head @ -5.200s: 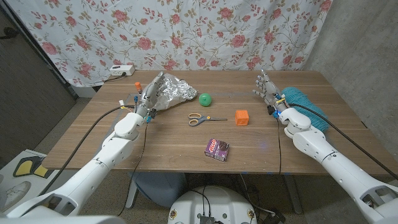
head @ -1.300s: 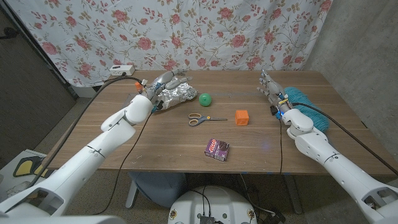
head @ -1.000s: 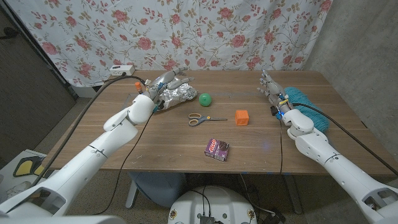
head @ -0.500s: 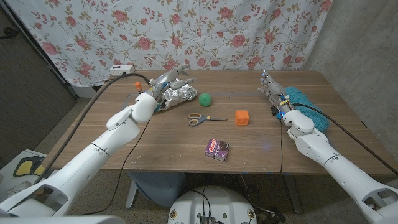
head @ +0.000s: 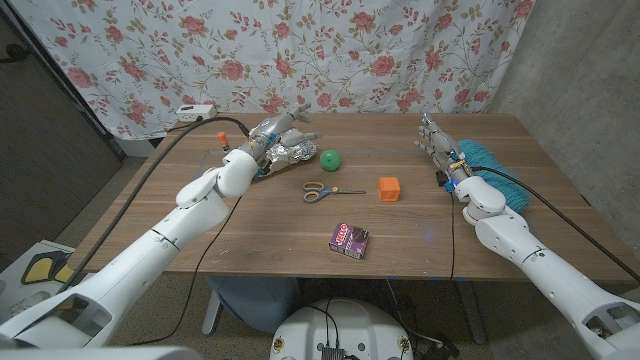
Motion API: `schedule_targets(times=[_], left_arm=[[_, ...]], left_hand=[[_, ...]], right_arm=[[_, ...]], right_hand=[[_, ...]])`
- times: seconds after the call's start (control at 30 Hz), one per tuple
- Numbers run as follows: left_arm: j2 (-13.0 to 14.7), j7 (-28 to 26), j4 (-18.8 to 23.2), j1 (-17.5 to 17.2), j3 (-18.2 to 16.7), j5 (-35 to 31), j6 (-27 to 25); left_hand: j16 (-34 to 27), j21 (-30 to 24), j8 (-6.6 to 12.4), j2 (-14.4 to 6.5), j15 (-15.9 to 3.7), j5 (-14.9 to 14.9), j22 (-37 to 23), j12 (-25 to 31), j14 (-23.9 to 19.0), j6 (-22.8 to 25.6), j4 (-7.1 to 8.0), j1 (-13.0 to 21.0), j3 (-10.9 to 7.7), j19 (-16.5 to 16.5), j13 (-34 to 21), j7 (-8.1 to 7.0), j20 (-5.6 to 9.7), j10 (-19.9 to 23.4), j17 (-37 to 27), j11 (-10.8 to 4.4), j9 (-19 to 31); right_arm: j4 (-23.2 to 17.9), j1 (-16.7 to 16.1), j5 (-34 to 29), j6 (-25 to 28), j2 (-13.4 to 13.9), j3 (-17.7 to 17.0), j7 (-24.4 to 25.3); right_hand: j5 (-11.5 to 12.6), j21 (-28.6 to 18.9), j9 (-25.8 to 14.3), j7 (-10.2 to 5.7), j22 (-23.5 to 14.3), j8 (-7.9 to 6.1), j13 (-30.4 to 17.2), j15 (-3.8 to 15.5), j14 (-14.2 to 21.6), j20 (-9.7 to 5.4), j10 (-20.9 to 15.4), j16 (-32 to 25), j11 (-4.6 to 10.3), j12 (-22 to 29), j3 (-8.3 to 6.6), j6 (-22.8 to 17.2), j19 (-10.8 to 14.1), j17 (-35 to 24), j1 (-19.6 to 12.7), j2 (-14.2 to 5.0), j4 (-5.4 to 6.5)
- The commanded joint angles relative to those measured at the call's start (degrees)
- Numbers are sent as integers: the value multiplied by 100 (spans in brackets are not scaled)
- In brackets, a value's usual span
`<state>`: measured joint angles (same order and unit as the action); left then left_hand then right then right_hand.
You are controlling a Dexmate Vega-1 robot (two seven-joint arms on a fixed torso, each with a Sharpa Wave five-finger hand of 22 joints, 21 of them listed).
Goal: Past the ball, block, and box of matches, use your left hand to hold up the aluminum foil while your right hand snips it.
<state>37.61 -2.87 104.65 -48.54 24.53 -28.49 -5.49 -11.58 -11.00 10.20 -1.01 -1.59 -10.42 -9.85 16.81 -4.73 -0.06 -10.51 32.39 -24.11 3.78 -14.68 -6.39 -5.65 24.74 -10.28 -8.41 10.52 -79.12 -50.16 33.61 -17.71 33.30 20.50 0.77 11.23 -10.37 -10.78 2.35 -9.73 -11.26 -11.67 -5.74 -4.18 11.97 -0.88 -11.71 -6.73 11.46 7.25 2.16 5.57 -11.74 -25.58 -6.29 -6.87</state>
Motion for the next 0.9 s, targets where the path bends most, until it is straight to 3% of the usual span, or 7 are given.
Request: schedule_targets(times=[0.03,0.23,0.43,0.5,0.57,0.67,0.9], left_arm=[[40,206,116,54,107,-310,-113],[83,212,260,46,198,-651,-240],[39,135,278,14,239,-844,-316],[34,12,282,-6,262,-973,-306],[23,-7,293,-15,257,-991,-290],[20,46,327,-3,254,-1016,-293],[-42,197,327,57,283,-1010,-307]], left_hand=[[20,7,31,9,-1,-54,-19,-21,42,-74,-3,157,-89,-20,-29,-10,-63,-56,-10,-38,12],[14,11,42,42,25,-51,-18,38,31,-159,-4,321,-147,-42,-61,-10,-95,125,-9,-123,10],[-2,9,64,108,34,-32,-19,58,-10,-155,17,357,-143,-47,-84,-15,-130,190,-10,-76,9],[-54,-32,106,300,-1,26,-21,159,-166,-72,105,246,-36,56,-124,-37,-109,501,-17,-72,8],[-78,-39,127,360,-40,21,-20,202,-257,-11,123,221,-4,92,-137,-60,-98,651,-15,-78,8],[-90,-44,125,379,-71,16,-20,222,-311,-10,126,227,2,116,-141,-50,-74,730,-13,-52,7],[-75,-32,86,349,-87,-1,-20,206,-327,-119,104,336,-46,113,-155,-12,-78,759,-10,-186,6]], right_arm=[[9,16,20,0,-27,17,-11],[28,11,69,-22,-37,5,-57],[23,-1,60,-15,-26,5,-42],[60,10,51,-67,-28,11,-86],[54,9,55,-56,-30,9,-75],[87,26,61,-75,-43,11,-96],[139,16,92,-86,-88,20,-91]], right_hand=[[-3,-40,-11,-6,-10,7,-10,-1,-29,13,11,-24,23,31,-26,44,-18,-9,-78,8,-18],[-7,-40,-11,-11,-10,4,-10,-1,-29,13,10,-25,19,32,-50,39,-20,-8,-105,-18,-25],[-12,-39,-11,-16,-9,3,-9,4,-32,13,13,-25,29,31,-71,40,-24,-7,-133,-35,-36],[-13,-38,-11,-14,-9,2,-9,6,-34,13,12,-24,32,32,-75,40,-24,-7,-139,-38,-38],[-15,-38,-11,-13,-9,3,-9,4,-36,13,13,-23,31,31,-80,42,-25,-7,-146,-40,-41],[-17,-38,-11,-12,-9,3,-9,3,-36,13,14,-23,29,31,-86,43,-27,-6,-157,-44,-45],[-23,-37,-11,-10,-9,2,-8,4,-35,13,21,-24,29,29,-103,43,-30,-5,-183,-50,-56]])
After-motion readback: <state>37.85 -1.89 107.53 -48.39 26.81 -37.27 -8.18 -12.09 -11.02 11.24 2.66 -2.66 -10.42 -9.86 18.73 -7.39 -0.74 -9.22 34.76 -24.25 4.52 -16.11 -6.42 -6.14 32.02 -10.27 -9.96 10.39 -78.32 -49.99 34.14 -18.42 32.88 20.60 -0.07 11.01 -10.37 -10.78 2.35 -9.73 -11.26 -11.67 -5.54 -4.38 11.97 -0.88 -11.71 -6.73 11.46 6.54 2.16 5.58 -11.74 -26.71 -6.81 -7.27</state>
